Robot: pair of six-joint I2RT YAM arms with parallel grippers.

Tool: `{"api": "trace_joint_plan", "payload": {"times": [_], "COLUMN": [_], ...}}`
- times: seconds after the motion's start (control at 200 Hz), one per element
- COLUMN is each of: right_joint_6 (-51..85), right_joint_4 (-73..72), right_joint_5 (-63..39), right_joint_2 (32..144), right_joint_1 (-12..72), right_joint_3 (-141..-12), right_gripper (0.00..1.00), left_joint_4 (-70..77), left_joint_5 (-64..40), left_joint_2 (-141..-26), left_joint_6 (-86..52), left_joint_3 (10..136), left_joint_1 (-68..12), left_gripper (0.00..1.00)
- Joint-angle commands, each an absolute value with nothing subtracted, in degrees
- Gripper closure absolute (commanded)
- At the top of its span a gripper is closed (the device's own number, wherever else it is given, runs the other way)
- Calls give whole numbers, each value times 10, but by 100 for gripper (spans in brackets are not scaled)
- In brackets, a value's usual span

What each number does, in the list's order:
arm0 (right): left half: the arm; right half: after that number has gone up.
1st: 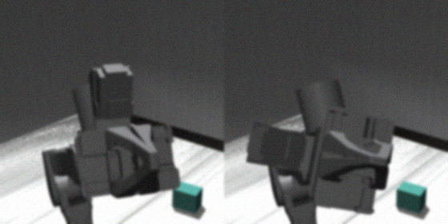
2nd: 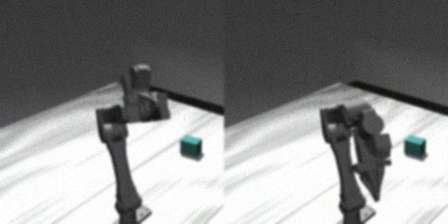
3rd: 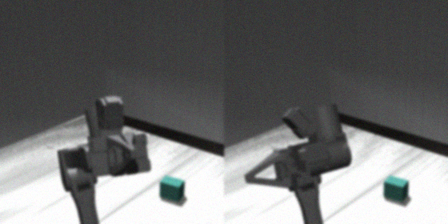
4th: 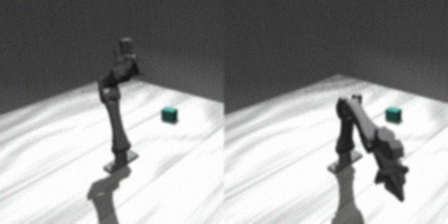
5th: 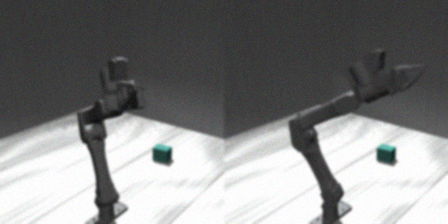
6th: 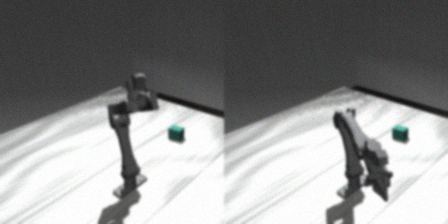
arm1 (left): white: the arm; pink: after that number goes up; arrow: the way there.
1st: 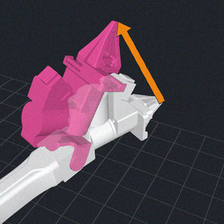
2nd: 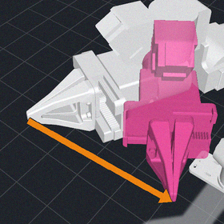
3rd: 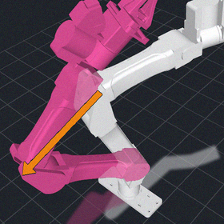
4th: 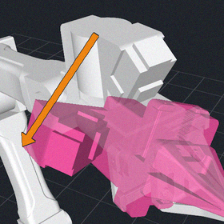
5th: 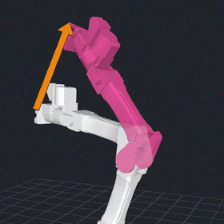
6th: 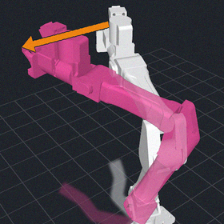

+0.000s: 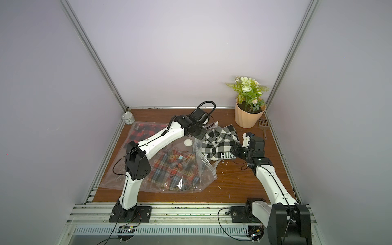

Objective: Take the shirt out of the vacuum bag
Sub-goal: Take out the shirt from the vacuum bag, then place the shirt at the center of the board.

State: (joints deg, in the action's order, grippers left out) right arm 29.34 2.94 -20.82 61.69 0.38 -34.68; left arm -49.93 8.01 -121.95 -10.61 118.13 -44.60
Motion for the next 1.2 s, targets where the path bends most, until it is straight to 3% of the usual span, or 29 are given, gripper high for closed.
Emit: {"api": "trace_joint_plan", "payload": {"times": [0.0, 1.196], "right_joint_6": [279, 267], "right_joint_4": [8, -34], "right_joint_5": [-189, -212], "right_joint_2": [619, 683], "right_joint_1": [-12, -118], "right_joint_3": [-344, -340], "right_gripper": [100, 100], "left_joint_4": [-503, -503], "left_joint_5": [92, 138], "left_joint_2": [-1227, -1211], "left_joint_6": [-98, -94], "left_joint_3": [1194, 1163], "left_joint_1": [-438, -435], "left_gripper": [99, 99]}}
